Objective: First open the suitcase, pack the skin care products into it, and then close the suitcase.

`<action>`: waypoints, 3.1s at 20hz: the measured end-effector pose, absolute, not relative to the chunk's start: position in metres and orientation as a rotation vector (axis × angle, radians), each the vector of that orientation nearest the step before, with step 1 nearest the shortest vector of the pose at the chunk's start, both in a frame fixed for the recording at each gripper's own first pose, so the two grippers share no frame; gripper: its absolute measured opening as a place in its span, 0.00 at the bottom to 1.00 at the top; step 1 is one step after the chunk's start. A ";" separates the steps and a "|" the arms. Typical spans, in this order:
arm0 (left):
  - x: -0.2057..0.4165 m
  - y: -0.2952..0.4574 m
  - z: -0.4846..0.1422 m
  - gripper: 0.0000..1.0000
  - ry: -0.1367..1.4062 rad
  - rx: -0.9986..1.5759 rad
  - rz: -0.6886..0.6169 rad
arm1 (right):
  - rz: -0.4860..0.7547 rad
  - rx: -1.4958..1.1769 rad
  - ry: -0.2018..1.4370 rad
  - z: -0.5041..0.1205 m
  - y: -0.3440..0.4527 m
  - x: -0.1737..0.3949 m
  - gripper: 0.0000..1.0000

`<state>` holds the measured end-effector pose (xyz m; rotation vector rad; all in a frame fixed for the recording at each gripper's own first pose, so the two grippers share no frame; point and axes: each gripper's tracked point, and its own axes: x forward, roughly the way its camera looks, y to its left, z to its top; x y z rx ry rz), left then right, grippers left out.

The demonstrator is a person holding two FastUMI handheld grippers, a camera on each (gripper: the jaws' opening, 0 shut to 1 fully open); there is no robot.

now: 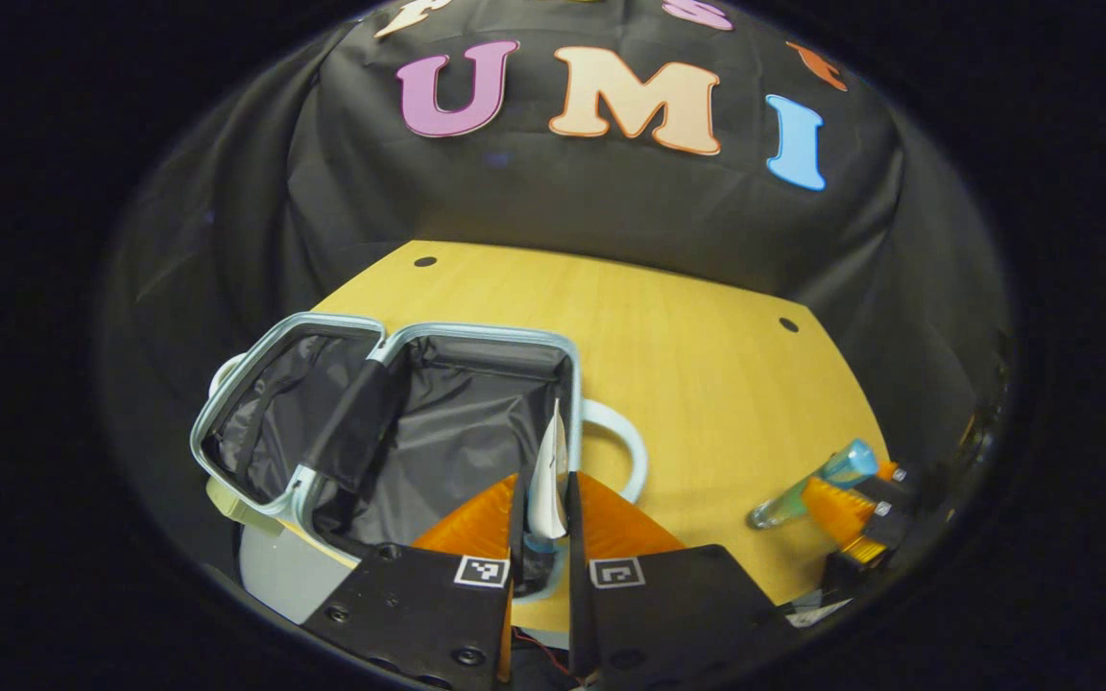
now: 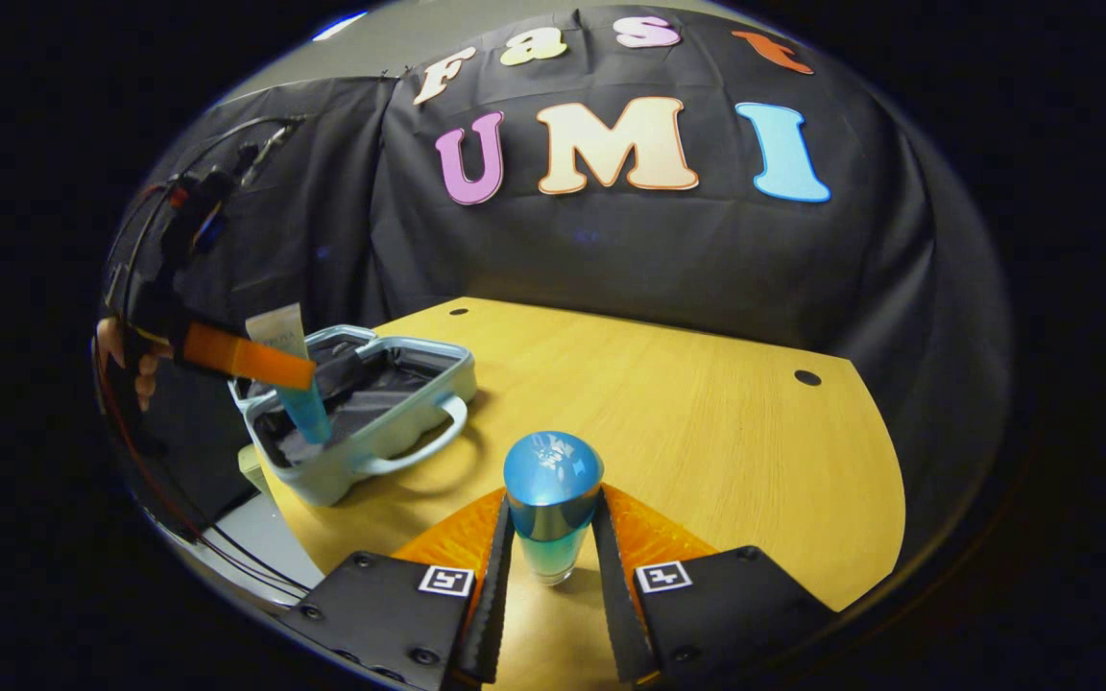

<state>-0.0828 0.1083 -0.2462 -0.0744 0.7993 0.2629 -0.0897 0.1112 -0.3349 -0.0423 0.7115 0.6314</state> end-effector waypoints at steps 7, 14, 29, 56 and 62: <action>-0.090 0.173 -0.286 0.16 1.007 -0.062 0.288 | 0.699 0.041 0.743 -0.286 0.187 -0.092 0.46; -0.080 0.190 -0.316 0.19 1.086 -0.108 0.232 | 0.860 0.171 0.931 -0.279 0.270 -0.132 0.47; -0.032 0.266 -0.241 0.96 0.770 -0.145 0.169 | 0.838 0.129 1.202 -0.364 0.361 -0.168 0.50; -0.117 0.598 -0.274 0.95 0.782 -0.305 0.620 | 0.578 0.048 0.941 -0.340 0.393 -0.096 0.98; -0.121 0.601 -0.315 0.53 0.878 -0.405 0.603 | 0.559 0.028 0.927 -0.339 0.378 -0.090 0.94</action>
